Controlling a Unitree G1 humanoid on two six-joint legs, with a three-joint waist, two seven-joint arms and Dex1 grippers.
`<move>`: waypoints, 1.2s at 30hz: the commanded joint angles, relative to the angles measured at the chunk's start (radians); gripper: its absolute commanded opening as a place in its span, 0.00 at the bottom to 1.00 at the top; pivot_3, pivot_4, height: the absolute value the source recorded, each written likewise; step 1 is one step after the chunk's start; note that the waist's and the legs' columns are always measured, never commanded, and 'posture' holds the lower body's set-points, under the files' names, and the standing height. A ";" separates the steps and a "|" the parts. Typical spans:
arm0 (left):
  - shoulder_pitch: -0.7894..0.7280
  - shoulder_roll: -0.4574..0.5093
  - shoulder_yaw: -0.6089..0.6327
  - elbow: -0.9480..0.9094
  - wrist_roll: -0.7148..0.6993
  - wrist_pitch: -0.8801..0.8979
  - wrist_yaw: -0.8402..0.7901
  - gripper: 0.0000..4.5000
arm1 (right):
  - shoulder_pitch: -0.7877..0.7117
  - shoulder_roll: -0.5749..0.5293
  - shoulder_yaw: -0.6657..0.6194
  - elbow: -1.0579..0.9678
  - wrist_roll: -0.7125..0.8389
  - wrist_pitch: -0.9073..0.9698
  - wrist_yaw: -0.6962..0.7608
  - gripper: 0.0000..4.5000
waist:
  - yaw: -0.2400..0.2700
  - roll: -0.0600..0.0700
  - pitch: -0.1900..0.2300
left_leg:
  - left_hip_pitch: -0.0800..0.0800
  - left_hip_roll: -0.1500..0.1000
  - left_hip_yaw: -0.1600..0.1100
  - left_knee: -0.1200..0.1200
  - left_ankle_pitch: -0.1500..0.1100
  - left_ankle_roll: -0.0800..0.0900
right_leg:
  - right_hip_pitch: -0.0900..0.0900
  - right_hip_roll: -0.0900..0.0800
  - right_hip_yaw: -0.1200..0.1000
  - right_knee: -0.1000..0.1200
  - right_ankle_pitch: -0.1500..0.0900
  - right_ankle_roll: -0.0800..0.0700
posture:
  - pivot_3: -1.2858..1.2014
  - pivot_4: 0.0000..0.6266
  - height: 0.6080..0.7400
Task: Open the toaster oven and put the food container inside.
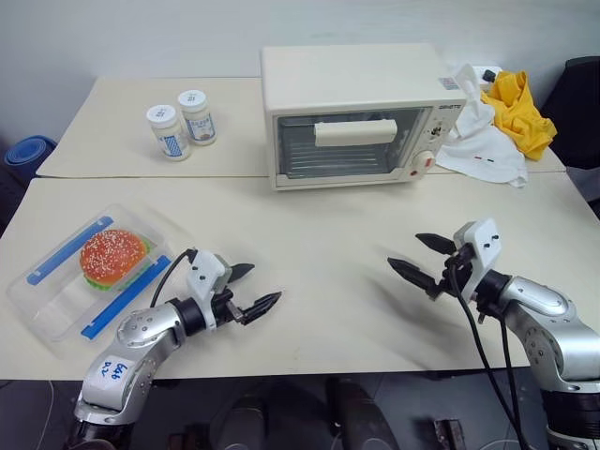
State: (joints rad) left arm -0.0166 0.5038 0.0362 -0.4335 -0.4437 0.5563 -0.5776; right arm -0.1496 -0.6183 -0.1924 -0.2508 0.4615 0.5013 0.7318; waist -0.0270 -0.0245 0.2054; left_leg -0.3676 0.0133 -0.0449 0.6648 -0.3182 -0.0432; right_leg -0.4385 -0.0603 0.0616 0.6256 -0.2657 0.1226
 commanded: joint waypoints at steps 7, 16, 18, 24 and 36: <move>0.014 0.003 0.033 -0.069 -0.047 0.031 0.009 1.00 | -0.043 0.009 0.003 -0.004 0.007 -0.011 -0.004 1.00 | 0.000 0.000 0.000 | 0.000 0.000 0.000 0.000 0.000 0.000 | 0.000 0.000 0.000 0.000 0.000 0.000 | 0.52 0.24 1.00; -0.105 0.003 0.164 -0.128 -0.360 0.211 0.006 1.00 | -0.217 0.075 0.000 0.097 0.052 0.042 -0.046 1.00 | 0.000 0.000 0.000 | 0.000 0.000 0.000 0.001 0.000 0.000 | 0.000 0.000 0.000 0.001 0.000 0.000 | 0.52 0.24 1.00; -0.149 0.033 0.199 -0.125 -0.438 0.255 -0.004 1.00 | -0.275 0.078 0.003 0.136 0.060 0.053 -0.040 1.00 | -0.001 0.000 0.000 | 0.000 0.000 -0.001 0.001 0.000 0.000 | 0.000 0.000 0.000 0.001 0.000 0.000 | 0.52 0.24 1.00; -0.463 0.105 0.224 0.008 -0.539 0.287 -0.047 1.00 | -0.504 0.087 0.044 0.364 0.009 -0.003 -0.014 1.00 | 0.001 0.000 0.000 | -0.001 0.000 -0.001 0.001 0.000 0.000 | -0.001 0.000 -0.001 0.001 0.000 0.000 | 0.52 0.24 1.00; -0.713 0.142 0.099 0.136 -0.440 0.257 -0.170 1.00 | -0.725 0.120 0.063 0.546 -0.032 -0.070 0.042 1.00 | -0.014 0.001 0.001 | -0.006 0.000 0.002 -0.003 0.003 -0.007 | -0.006 -0.001 -0.001 0.000 0.001 0.001 | 0.52 0.24 1.00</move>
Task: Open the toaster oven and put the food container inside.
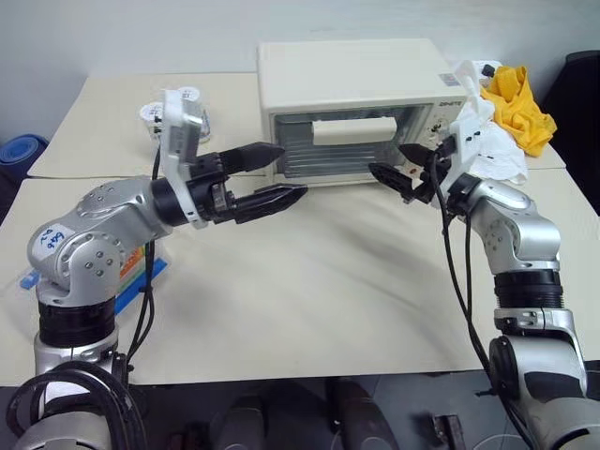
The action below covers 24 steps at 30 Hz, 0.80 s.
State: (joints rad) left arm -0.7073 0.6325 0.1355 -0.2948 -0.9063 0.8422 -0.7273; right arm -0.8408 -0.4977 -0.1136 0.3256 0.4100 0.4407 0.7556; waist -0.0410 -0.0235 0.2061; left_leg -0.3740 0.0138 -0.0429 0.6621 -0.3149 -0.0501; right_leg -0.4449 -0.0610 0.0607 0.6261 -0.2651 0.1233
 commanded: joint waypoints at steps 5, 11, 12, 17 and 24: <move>-0.018 0.010 -0.004 0.006 0.056 -0.043 -0.030 1.00 | -0.031 0.016 -0.012 -0.097 0.059 0.034 0.050 1.00 | 0.002 0.000 0.000 | 0.001 0.000 0.000 0.001 0.000 0.000 | 0.000 0.000 0.000 0.000 0.000 0.000 | 0.52 0.24 1.00; -0.040 -0.004 -0.013 0.051 0.124 -0.082 -0.008 1.00 | 0.036 0.024 0.001 -0.224 0.092 0.070 0.085 1.00 | -0.002 0.000 0.000 | 0.002 0.000 -0.001 0.001 0.000 0.000 | 0.000 0.000 0.000 0.002 0.000 0.000 | 0.52 0.24 1.00; -0.052 -0.008 -0.020 0.072 0.155 -0.104 0.001 1.00 | 0.055 0.023 0.004 -0.251 0.097 0.073 0.093 1.00 | -0.002 0.000 0.000 | 0.002 0.000 -0.001 0.000 0.000 0.000 | 0.000 0.000 0.000 0.002 0.000 0.000 | 0.52 0.24 1.00; -0.149 -0.040 -0.058 0.241 0.308 -0.201 0.052 1.00 | 0.189 0.009 0.019 -0.374 0.104 0.088 0.116 1.00 | -0.013 0.000 0.000 | 0.002 0.000 -0.001 0.000 0.000 0.000 | 0.000 0.000 0.000 0.001 0.000 0.000 | 0.52 0.24 1.00; -0.267 -0.077 -0.178 0.478 0.526 -0.367 0.017 0.61 | 0.353 -0.002 0.017 -0.490 0.156 0.100 0.173 1.00 | -0.016 0.000 0.000 | 0.003 0.000 0.000 -0.001 0.000 0.000 | 0.000 0.001 0.001 0.002 0.000 0.000 | 0.52 0.24 1.00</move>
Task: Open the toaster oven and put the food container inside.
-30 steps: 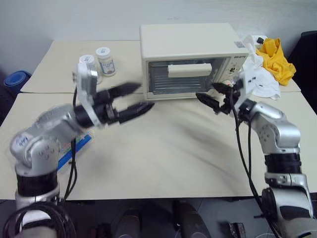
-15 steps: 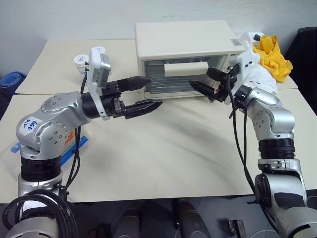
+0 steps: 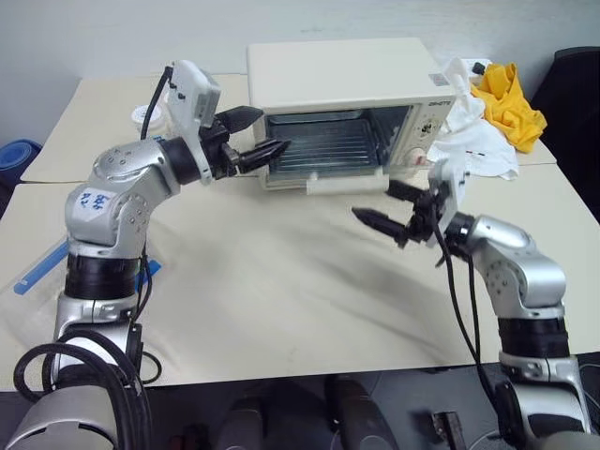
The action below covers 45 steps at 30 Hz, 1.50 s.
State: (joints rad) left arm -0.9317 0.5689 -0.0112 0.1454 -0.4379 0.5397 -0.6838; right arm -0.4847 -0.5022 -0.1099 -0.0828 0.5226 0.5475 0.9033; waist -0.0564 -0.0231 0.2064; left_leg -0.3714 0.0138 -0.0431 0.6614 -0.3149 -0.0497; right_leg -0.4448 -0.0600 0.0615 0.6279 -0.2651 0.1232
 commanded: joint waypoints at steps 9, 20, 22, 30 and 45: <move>-0.042 -0.051 -0.151 0.137 0.205 -0.210 -0.163 0.03 | 0.046 0.004 -0.015 -0.116 0.052 -0.006 -0.013 1.00 | 0.002 0.000 0.000 | 0.000 0.000 0.000 0.000 0.000 0.000 | 0.000 0.000 0.000 0.000 0.000 0.000 | 0.52 0.24 1.00; 0.002 -0.064 -0.229 0.155 0.315 -0.267 -0.261 0.01 | 0.429 -0.155 -0.183 -0.429 0.163 0.119 -0.050 1.00 | 0.034 0.000 0.000 | -0.002 -0.001 0.000 0.001 -0.002 0.004 | 0.000 0.000 0.000 0.000 0.000 0.000 | 0.52 0.24 1.00; 0.031 -0.063 -0.247 0.147 0.335 -0.281 -0.280 0.01 | 0.503 -0.184 -0.252 -0.491 0.229 0.152 -0.044 1.00 | 0.037 0.000 0.000 | -0.002 -0.001 0.000 0.003 -0.002 0.005 | 0.001 -0.001 0.000 -0.001 0.000 0.001 | 0.52 0.24 1.00; 0.127 -0.066 -0.312 0.077 0.459 -0.231 -0.230 0.01 | 0.520 -0.274 -0.389 -0.558 0.420 0.215 -0.081 1.00 | 0.029 -0.001 0.000 | 0.004 -0.001 -0.003 0.005 -0.002 0.007 | 0.008 0.001 0.001 -0.002 0.001 0.001 | 0.52 0.24 1.00; 0.618 0.231 0.537 -0.754 -0.040 0.645 -0.258 0.61 | 0.056 -0.305 -0.045 -0.253 0.358 0.171 0.135 1.00 | 0.027 -0.001 0.001 | 0.001 0.001 -0.003 0.003 -0.002 0.008 | 0.002 0.000 -0.001 0.000 -0.001 -0.002 | 0.52 0.24 1.00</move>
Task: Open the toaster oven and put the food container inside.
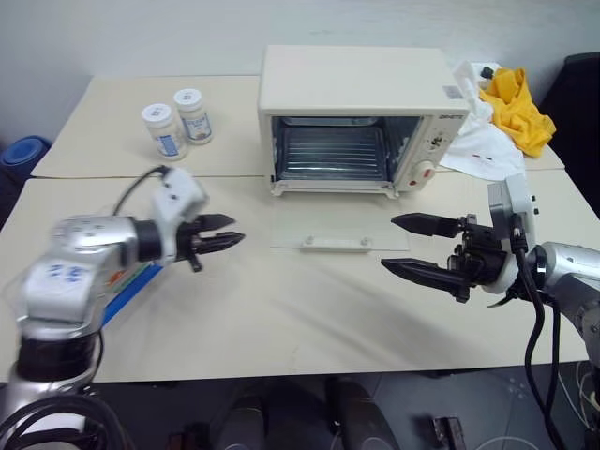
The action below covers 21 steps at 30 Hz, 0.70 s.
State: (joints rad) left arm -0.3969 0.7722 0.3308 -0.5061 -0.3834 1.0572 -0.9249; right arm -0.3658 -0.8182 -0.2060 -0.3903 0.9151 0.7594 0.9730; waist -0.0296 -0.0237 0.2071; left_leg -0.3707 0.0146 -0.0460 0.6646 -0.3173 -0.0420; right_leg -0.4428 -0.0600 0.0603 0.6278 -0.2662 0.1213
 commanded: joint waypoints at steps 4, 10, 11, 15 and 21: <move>0.264 0.031 0.647 -0.194 -0.235 0.300 -0.086 0.88 | -0.213 0.078 0.180 0.206 -0.116 -0.094 0.161 1.00 | -0.001 -0.001 0.001 | 0.000 0.000 0.001 0.001 0.000 0.000 | 0.000 0.000 -0.001 0.000 0.000 0.000 | 0.52 0.24 1.00; 0.492 -0.003 0.986 -0.214 -0.185 0.378 0.004 0.99 | -0.318 0.144 0.250 0.336 -0.180 -0.140 0.264 1.00 | 0.003 -0.001 0.000 | 0.001 0.000 0.000 0.000 -0.001 -0.001 | 0.000 -0.001 -0.002 -0.001 -0.001 -0.002 | 0.52 0.24 1.00; 0.502 -0.013 1.035 -0.202 -0.171 0.399 0.032 0.99 | -0.329 0.152 0.256 0.349 -0.183 -0.141 0.276 1.00 | 0.002 -0.001 0.000 | 0.001 0.000 0.000 0.000 -0.001 -0.001 | 0.001 -0.001 -0.002 -0.001 -0.001 -0.001 | 0.52 0.24 1.00; 0.459 -0.040 1.150 -0.150 -0.126 0.533 0.148 0.99 | -0.353 0.169 0.272 0.379 -0.204 -0.148 0.314 1.00 | 0.002 -0.002 0.000 | 0.001 0.000 -0.001 0.000 -0.001 -0.002 | 0.001 -0.001 -0.003 -0.001 -0.001 -0.002 | 0.52 0.24 1.00; 0.406 -0.166 0.972 -0.160 -0.020 0.557 0.437 0.99 | -0.375 0.184 0.268 0.400 -0.214 -0.130 0.336 1.00 | 0.000 -0.002 -0.001 | 0.003 0.000 -0.001 0.000 -0.001 -0.003 | 0.001 -0.001 -0.002 -0.001 -0.001 -0.001 | 0.52 0.24 1.00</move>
State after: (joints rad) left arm 0.0348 0.6140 1.3208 -0.6526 -0.4282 1.6187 -0.5573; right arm -0.7227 -0.6373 0.0742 0.0253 0.6988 0.6328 1.2961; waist -0.0299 -0.0259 0.2065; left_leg -0.3683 0.0150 -0.0469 0.6644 -0.3186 -0.0459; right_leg -0.4414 -0.0612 0.0578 0.6274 -0.2669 0.1199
